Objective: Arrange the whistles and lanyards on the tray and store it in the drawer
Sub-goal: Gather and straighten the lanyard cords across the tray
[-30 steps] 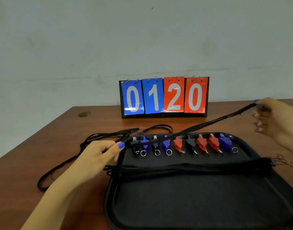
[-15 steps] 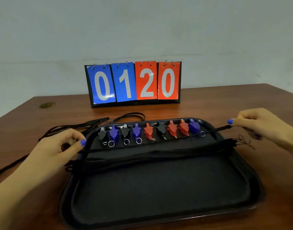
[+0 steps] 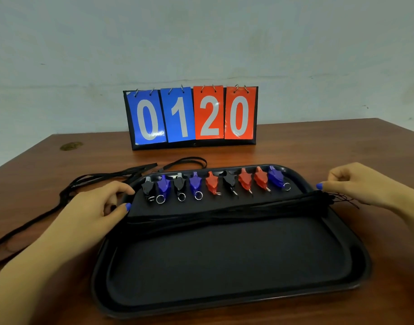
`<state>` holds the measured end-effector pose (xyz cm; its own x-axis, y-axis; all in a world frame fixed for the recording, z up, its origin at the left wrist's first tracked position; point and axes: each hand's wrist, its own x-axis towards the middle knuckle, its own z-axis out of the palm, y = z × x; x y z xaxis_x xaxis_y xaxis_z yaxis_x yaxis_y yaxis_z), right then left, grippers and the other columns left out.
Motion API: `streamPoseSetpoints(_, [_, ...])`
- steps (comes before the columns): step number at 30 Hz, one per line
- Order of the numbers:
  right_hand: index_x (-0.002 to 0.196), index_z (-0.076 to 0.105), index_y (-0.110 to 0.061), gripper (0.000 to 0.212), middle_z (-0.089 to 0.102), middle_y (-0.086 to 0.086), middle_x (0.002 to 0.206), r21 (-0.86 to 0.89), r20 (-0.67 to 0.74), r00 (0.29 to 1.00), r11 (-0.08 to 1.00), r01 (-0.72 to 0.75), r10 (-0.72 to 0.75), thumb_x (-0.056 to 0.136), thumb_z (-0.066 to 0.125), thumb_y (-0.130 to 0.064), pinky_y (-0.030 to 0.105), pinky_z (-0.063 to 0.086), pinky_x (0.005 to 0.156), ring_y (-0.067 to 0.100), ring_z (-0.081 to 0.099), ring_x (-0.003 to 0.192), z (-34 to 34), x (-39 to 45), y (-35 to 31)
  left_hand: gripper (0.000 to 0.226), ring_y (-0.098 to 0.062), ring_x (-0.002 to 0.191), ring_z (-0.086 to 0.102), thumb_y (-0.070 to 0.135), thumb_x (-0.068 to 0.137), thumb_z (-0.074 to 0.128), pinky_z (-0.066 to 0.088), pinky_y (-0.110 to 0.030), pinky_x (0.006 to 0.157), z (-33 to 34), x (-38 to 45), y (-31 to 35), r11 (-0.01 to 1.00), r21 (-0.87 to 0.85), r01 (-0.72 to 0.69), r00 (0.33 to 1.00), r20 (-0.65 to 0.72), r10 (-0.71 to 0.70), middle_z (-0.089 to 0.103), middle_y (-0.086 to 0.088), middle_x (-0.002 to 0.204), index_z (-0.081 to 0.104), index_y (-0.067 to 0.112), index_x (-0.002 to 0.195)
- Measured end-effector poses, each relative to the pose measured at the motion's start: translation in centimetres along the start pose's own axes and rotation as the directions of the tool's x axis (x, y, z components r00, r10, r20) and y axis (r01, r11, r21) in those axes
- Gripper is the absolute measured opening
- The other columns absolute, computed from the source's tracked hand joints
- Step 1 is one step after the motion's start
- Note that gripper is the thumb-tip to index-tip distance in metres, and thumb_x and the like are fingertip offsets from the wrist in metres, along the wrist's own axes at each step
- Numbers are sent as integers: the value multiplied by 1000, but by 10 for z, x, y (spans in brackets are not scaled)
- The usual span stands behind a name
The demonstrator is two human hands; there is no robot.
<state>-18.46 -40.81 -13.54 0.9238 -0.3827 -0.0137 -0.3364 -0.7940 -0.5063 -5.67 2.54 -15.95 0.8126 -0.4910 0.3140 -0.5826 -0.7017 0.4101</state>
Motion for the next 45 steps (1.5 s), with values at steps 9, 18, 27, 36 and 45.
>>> streamPoseSetpoints(9, [71, 56, -18, 22, 61, 2, 62, -191, -83, 996, 980, -51, 36, 84, 60, -36, 31, 42, 55, 19, 56, 55, 2, -5, -9, 22, -8, 56, 49, 18, 83, 62, 29, -26, 54, 8, -1, 8, 994, 105, 9, 999, -53, -4, 48, 4, 58, 53, 34, 94])
streamPoseSetpoints(18, [97, 51, -32, 9, 54, -7, 60, -375, -237, 945, 919, 125, -225, 90, 46, -36, 24, 34, 49, 7, 50, 57, 21, -25, -65, 22, -16, 73, 48, 5, 79, 60, 36, -32, 61, -13, 1, 0, 983, 115, 146, 938, -331, -101, 49, 11, 78, 61, 21, 93])
streamPoseSetpoints(27, [92, 48, -36, 4, 48, -17, 67, -369, 56, 858, 788, 493, -510, 93, 44, -38, 11, 37, 55, 0, 50, 63, 47, -20, -153, 14, -25, 97, 53, 23, 86, 55, 43, -37, 77, -20, -1, -33, 886, 203, 416, 894, -268, -358, 59, 0, 104, 63, 28, 96])
streamPoseSetpoints(36, [110, 59, -22, 23, 57, -9, 93, -254, 215, 793, 751, 610, -570, 92, 45, -19, 24, 40, 71, 10, 54, 84, 105, 35, -253, 11, -16, 95, 52, 27, 90, 53, 50, -34, 73, -14, 6, -52, 886, 124, 448, 892, -125, -434, 55, 5, 97, 60, 32, 97])
streamPoseSetpoints(45, [121, 57, -20, 37, 57, 7, 126, -426, 232, 928, 827, 367, -292, 88, 49, -5, 39, 48, 92, 27, 56, 111, 151, 95, -274, 22, -12, 63, 53, 44, 89, 49, 36, -24, 50, -11, 16, -57, 824, 163, 542, 838, -170, -518, 56, 7, 72, 51, 27, 77])
